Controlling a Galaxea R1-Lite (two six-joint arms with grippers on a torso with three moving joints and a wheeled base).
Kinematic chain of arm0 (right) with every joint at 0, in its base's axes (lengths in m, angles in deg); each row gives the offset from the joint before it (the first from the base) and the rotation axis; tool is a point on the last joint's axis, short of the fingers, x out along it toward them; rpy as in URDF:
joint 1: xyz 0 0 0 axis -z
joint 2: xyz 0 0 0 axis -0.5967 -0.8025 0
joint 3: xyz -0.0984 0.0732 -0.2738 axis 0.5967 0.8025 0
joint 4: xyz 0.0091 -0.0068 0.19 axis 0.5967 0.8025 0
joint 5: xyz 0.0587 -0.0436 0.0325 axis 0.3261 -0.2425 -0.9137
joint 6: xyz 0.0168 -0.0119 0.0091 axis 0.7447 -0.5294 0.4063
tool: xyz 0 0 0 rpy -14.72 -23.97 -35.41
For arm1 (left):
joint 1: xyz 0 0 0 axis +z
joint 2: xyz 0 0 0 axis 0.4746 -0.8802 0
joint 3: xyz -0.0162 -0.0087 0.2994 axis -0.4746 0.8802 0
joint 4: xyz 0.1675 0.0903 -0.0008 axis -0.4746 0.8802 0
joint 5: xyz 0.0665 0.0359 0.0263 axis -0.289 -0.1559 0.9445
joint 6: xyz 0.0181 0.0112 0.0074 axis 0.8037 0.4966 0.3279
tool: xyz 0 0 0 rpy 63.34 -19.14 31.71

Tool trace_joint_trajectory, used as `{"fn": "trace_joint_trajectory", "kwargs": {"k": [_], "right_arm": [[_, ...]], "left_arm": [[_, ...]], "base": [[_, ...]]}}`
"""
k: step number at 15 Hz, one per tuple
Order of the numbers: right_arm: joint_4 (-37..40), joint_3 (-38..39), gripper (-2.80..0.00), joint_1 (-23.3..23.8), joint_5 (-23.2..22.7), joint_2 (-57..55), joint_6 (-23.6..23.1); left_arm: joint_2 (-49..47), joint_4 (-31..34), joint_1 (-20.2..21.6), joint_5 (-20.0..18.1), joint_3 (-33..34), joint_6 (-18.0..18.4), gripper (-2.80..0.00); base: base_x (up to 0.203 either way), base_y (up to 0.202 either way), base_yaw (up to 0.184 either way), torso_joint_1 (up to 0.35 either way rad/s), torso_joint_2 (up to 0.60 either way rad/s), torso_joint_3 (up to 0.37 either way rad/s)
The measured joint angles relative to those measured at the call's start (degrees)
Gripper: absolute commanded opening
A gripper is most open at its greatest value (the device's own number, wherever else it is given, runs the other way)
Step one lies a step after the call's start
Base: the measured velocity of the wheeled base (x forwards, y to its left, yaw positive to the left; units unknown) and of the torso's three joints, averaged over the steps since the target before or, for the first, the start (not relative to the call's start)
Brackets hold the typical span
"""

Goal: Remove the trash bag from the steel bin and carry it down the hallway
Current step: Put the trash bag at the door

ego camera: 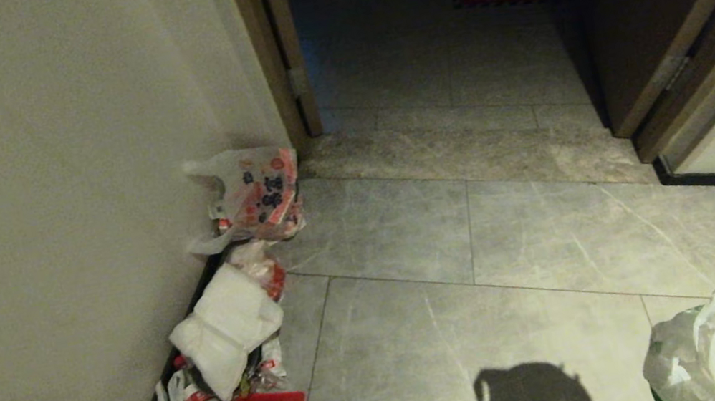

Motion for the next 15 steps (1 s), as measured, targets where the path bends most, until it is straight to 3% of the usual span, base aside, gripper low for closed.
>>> {"fn": "trace_joint_trajectory", "kwargs": {"k": [15], "right_arm": [[0.0, 0.0, -2.80, 0.0, 0.0, 0.0, 0.0]], "left_arm": [[0.0, 0.0, 0.0, 0.0, 0.0, 0.0, -2.80]], "base": [[0.000, -0.010, 0.171, 0.004, 0.00, 0.003]]}}
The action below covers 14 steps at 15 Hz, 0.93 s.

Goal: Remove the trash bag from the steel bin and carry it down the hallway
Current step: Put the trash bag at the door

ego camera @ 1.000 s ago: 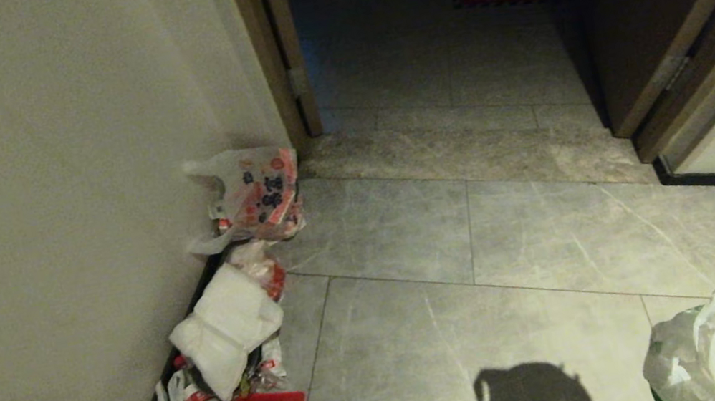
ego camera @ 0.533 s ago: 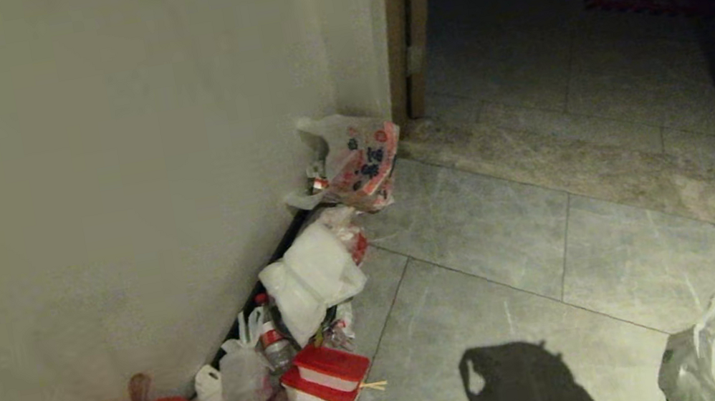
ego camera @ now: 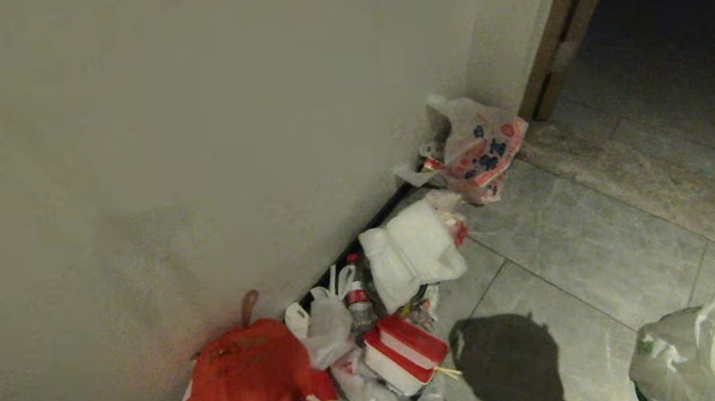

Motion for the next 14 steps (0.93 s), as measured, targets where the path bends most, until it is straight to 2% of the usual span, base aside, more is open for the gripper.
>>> {"fn": "trace_joint_trajectory", "kwargs": {"k": [2, 14], "right_arm": [[0.0, 0.0, -2.80, 0.0, 0.0, 0.0, 0.0], [0.0, 0.0, -2.80, 0.0, 0.0, 0.0, 0.0]], "left_arm": [[0.0, 0.0, 0.0, 0.0, 0.0, 0.0, -2.80], [0.0, 0.0, 0.0, 0.0, 0.0, 0.0, -2.80]], "base": [[0.004, -0.007, 0.108, 0.002, 0.01, 0.002], [0.000, 0.000, 0.000, 0.000, 0.00, 0.000]]}}
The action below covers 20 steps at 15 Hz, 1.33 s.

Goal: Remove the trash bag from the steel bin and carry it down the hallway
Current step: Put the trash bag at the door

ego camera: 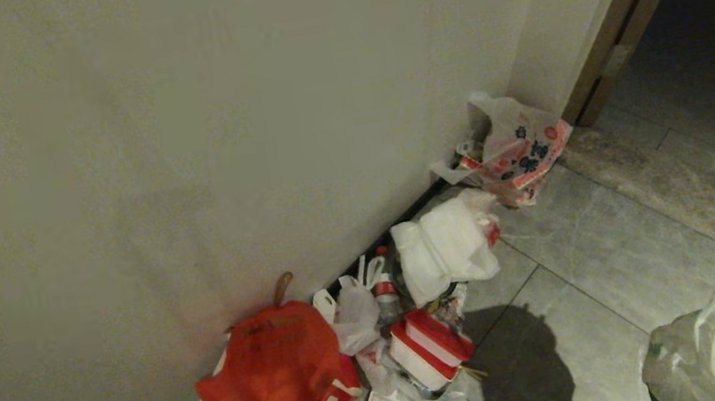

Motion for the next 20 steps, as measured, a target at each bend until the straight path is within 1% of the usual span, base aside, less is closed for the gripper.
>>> {"fn": "trace_joint_trajectory", "kwargs": {"k": [20], "right_arm": [[0.0, 0.0, -2.80, 0.0, 0.0, 0.0, -0.1]], "left_arm": [[0.0, 0.0, 0.0, 0.0, 0.0, 0.0, -2.80]], "base": [[0.000, 0.000, 0.000, 0.000, 0.00, 0.000]]}}
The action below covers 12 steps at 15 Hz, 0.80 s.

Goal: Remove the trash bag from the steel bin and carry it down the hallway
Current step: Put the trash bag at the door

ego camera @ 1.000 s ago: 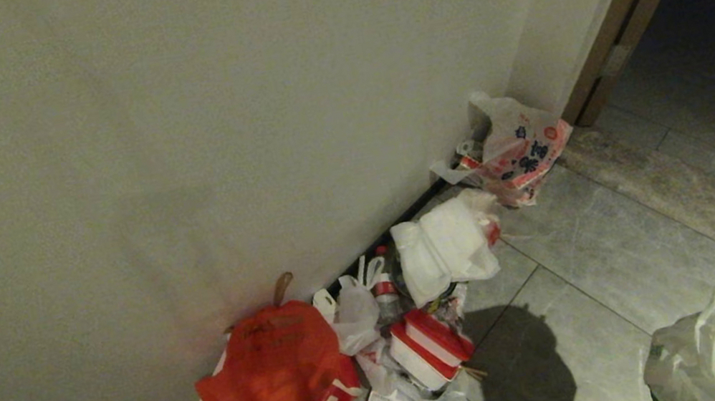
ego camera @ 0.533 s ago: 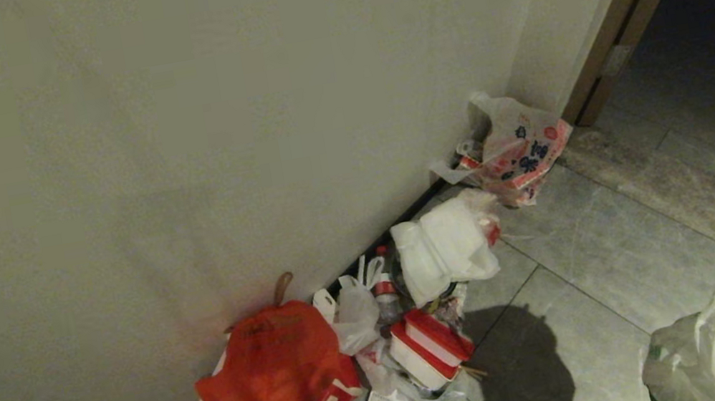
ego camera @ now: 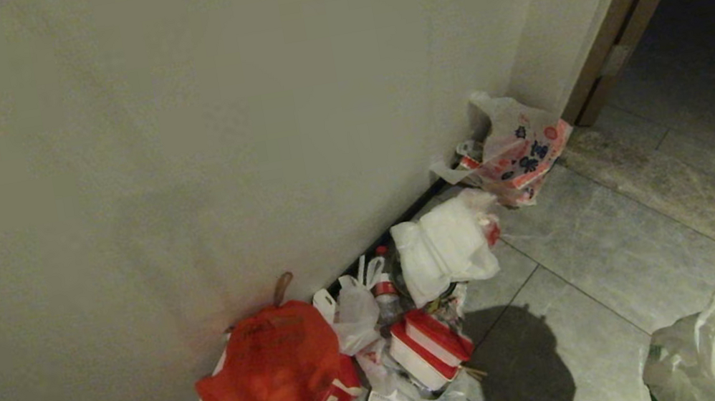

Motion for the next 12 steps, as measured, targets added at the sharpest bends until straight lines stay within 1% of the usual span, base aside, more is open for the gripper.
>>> {"fn": "trace_joint_trajectory", "kwargs": {"k": [12], "right_arm": [[0.0, 0.0, -2.80, 0.0, 0.0, 0.0, 0.0]], "left_arm": [[0.0, 0.0, 0.0, 0.0, 0.0, 0.0, -2.80]], "base": [[0.000, 0.000, 0.000, 0.000, 0.00, 0.000]]}}
